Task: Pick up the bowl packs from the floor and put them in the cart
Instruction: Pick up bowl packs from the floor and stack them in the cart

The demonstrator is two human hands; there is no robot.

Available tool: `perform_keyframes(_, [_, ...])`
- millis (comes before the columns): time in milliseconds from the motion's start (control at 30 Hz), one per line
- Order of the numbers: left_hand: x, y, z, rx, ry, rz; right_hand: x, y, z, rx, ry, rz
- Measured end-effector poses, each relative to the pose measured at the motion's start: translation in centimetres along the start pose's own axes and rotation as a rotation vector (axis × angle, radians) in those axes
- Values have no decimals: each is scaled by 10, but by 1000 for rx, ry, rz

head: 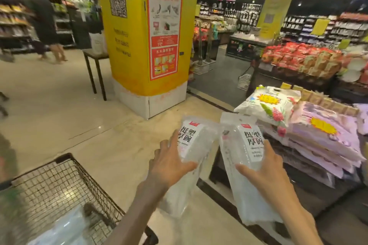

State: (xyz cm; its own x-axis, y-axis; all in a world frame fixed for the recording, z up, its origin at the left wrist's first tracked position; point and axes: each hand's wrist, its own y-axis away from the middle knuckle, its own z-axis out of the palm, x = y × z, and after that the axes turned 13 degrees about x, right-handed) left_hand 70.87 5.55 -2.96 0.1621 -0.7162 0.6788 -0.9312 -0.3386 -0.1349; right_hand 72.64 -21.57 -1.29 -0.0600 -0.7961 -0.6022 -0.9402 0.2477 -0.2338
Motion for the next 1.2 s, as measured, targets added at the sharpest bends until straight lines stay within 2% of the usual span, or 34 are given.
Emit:
perform_keyframes(100, [-14,-55,15,75,-52,-133,-18,-77,47,-90,-27,-105])
perform_keyframes(267, [-34,-115,16,289,-69,-370,-78,-181,124,-250,-54,-359])
perform_keyframes(500, [-88,-122,-17,564,-107,-672,-185,-232,241,-504,-109,-621])
perform_keyframes(567, [-114,-108,-31,693,-93,-792,-225,-218,283,-611,-129,-757])
perform_keyframes(600, [-115,-104,-33,698,-83,-797,-230,-219,288,-604,-118,-755])
perform_keyframes(767, [-176,-67,-62,942,-145,-1074,-330,-151,373,-865,-280,-1048])
perform_keyframes(933, [-219,-46,-85,1126,-100,-1280,-405,-81,425,-991,-338,-1311])
perform_keyframes(1200, [-260,-41,-113,1319,-72,-1488,-493,8,512,-1220,-329,-1508])
